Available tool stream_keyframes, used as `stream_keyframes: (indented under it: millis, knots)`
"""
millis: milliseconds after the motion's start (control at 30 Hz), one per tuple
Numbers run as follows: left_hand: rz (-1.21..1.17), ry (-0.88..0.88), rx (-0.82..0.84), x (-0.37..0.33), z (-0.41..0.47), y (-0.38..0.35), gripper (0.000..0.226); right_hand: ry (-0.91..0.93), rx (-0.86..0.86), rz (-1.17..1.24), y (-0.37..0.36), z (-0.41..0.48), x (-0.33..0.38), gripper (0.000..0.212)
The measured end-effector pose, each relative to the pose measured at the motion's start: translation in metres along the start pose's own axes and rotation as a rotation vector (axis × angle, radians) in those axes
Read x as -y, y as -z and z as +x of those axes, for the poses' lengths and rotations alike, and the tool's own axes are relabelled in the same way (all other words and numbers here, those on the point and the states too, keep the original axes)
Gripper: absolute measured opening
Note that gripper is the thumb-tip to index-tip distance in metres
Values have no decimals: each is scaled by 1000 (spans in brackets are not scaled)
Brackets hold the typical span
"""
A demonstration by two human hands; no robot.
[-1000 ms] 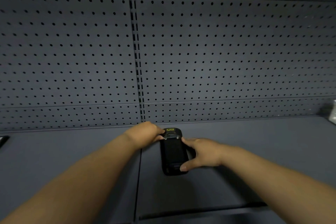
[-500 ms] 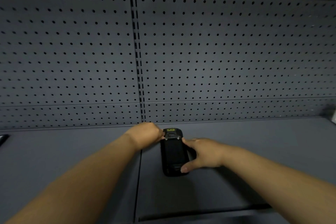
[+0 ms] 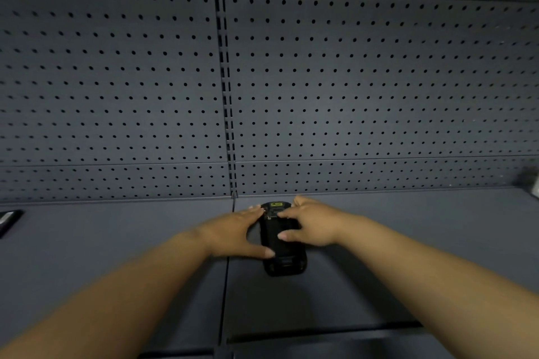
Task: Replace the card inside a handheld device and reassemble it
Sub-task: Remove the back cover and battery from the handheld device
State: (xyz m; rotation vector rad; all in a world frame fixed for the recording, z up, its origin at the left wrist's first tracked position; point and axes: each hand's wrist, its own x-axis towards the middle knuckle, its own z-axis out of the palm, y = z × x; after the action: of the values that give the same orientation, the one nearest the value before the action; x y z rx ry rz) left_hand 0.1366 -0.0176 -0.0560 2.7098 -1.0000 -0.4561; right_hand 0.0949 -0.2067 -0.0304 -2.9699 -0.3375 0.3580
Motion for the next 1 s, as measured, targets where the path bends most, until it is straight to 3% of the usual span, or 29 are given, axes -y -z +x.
stream_keyframes:
  millis: [133, 433, 533, 600, 767, 1000]
  knots:
    - [-33, 25, 50, -2, -1, -6, 123, -12, -13, -2, 1, 4, 5, 48]
    - [-60, 22, 25, -2, -1, -8, 128, -89, -69, 226, 3, 11, 9, 34]
    - [-88, 5, 17, -1, 1, -7, 132, -87, -87, 431, 12, 11, 5, 21]
    - [-94, -3, 11, -1, 1, -7, 134, -68, -70, 701, 20, 7, 0, 9]
    - [-85, 10, 19, -7, -3, -4, 125, -91, -155, 1184, 39, -10, -40, 16]
    - [-62, 27, 18, -12, -7, 1, 120, -333, -132, 1028, 2, -25, -80, 17]
